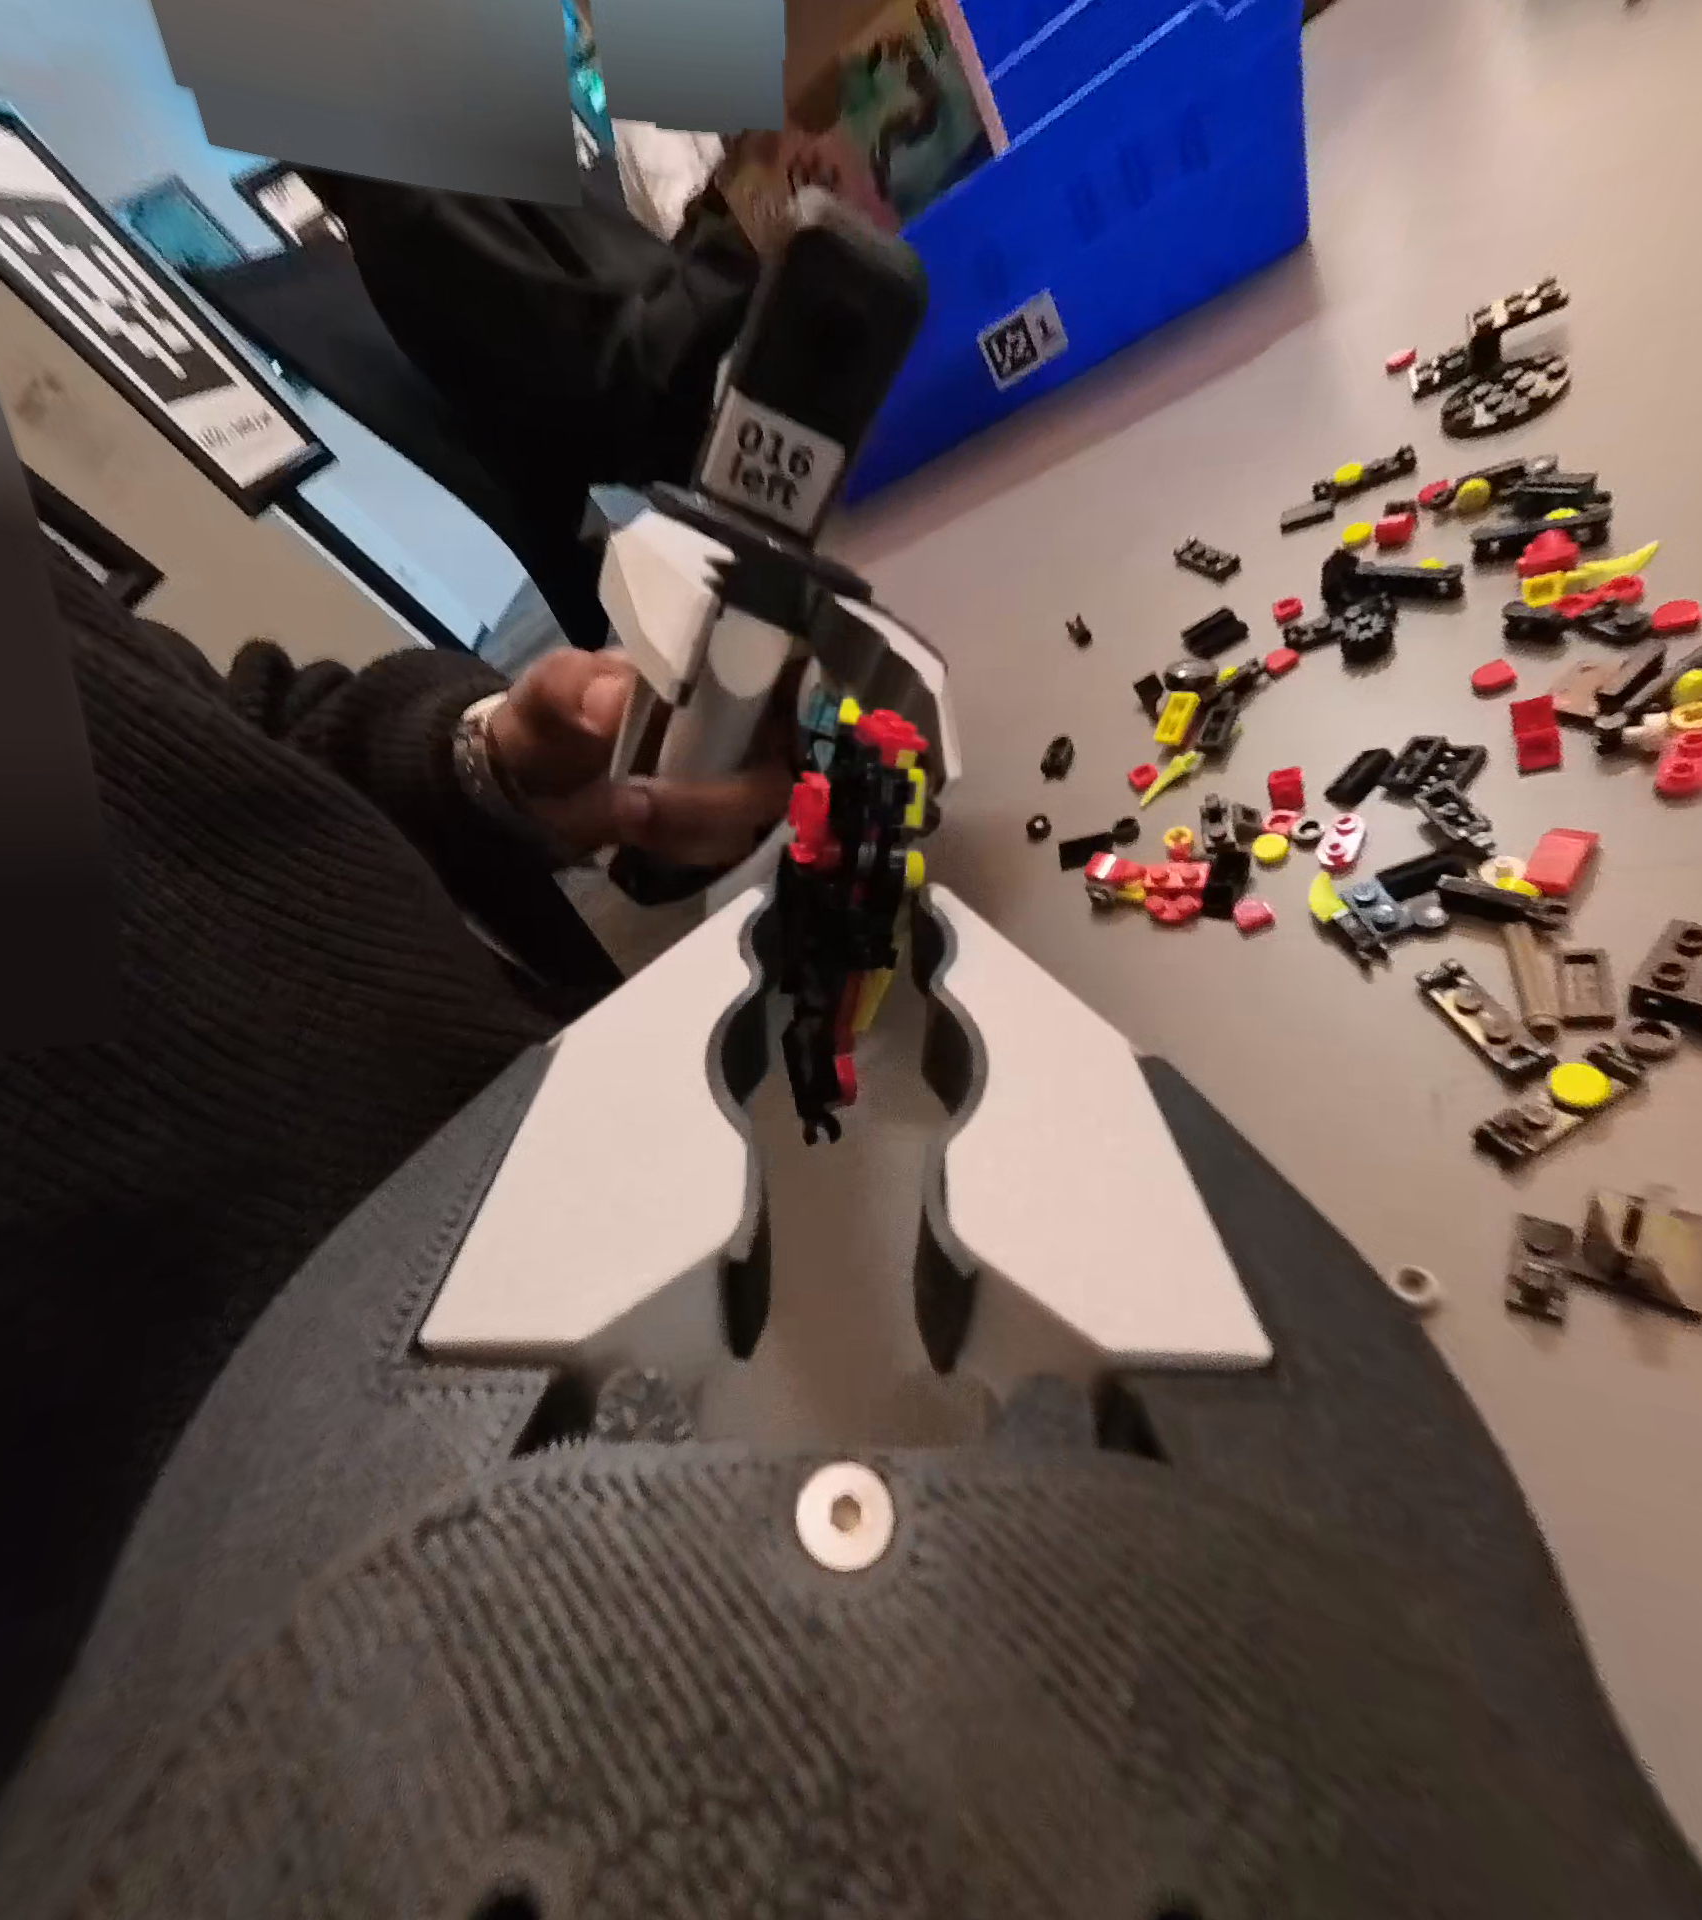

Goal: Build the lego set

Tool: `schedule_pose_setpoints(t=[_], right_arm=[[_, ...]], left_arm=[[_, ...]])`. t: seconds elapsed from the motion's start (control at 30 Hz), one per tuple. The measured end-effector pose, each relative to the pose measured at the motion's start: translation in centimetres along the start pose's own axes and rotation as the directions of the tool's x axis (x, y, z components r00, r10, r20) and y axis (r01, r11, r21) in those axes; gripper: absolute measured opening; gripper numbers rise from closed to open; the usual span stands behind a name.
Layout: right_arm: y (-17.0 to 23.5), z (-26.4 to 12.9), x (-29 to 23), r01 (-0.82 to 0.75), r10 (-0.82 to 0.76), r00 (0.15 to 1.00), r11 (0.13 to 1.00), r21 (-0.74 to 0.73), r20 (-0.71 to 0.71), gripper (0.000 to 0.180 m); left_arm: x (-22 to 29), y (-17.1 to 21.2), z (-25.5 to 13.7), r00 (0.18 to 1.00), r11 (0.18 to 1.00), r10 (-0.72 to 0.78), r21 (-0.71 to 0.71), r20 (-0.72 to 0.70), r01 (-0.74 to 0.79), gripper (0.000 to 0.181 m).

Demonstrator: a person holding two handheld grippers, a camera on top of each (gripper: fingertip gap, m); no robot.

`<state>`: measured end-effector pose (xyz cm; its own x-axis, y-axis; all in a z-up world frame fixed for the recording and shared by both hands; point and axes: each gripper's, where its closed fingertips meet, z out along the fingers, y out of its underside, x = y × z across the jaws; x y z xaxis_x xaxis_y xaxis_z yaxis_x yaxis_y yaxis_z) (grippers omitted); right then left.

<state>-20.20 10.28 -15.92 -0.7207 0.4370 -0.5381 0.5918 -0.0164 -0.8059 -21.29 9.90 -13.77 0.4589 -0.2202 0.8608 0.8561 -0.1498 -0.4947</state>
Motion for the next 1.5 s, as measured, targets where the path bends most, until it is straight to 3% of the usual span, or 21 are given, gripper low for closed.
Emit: schedule_pose_setpoints(t=[0.17,0.3,0.37,0.47,0.7,0.9,1.03,1.23,1.33,1.5], right_arm=[[2.6,-0.3,-0.4,0.0,0.011,0.998,0.984,-0.179,0.055,0.023],[5.0,-0.1,-1.3,-0.022,0.061,0.992,0.948,-0.317,0.113,0.023],[5.1,0.0,-1.6,-0.029,0.074,0.989,0.946,-0.322,0.13,0.023],[5.2,-0.3,-1.8,-0.015,0.064,0.988,0.942,-0.334,0.137,0.023],[5.8,-0.4,-1.7,-0.005,0.057,0.99,0.931,-0.366,0.131,0.022],[5.7,-0.3,-1.7,0.004,0.045,0.991,0.933,-0.36,0.128,0.022],[3.9,-0.5,-0.8,-0.026,0.054,0.994,0.964,-0.264,0.099,0.033],[1.6,-0.8,-0.1,-0.115,0.126,0.988,0.987,-0.111,0.093,0.059],[0.8,-0.2,-0.3,-0.146,0.15,0.982,0.988,-0.041,0.117,0.059],[-0.4,0.0,-1.2,-0.111,0.105,0.984,0.993,0.03,0.143,0.052]], left_arm=[[-1.2,1.8,-0.1,0.99,0.983,0.098,-0.166,0.101,-0.08,0.054],[-1.8,5.1,0.8,0.993,0.944,0.057,-0.329,0.104,-0.02,0.051],[-1.7,6.4,1.1,0.996,0.925,0.008,-0.378,0.087,0.026,0.046],[-1.5,7.0,1.2,0.997,0.913,-0.007,-0.405,0.074,0.036,0.023],[-1.2,6.9,1.4,0.997,0.92,-0.056,-0.386,0.048,0.07,0.03],[-1.5,6.8,1.3,0.996,0.923,-0.065,-0.376,0.066,0.085,0.023],[-1.7,5.4,0.9,0.994,0.947,-0.086,-0.303,0.068,0.103,0.023],[-0.8,1.4,-0.1,0.991,0.989,-0.129,-0.077,-0.016,0.128,0.022],[0.4,0.2,-0.2,0.984,0.99,-0.142,0.002,-0.106,0.143,0.023],[1.3,0.3,0.2,0.988,0.996,-0.087,0.007,-0.131,0.089,0.022]])
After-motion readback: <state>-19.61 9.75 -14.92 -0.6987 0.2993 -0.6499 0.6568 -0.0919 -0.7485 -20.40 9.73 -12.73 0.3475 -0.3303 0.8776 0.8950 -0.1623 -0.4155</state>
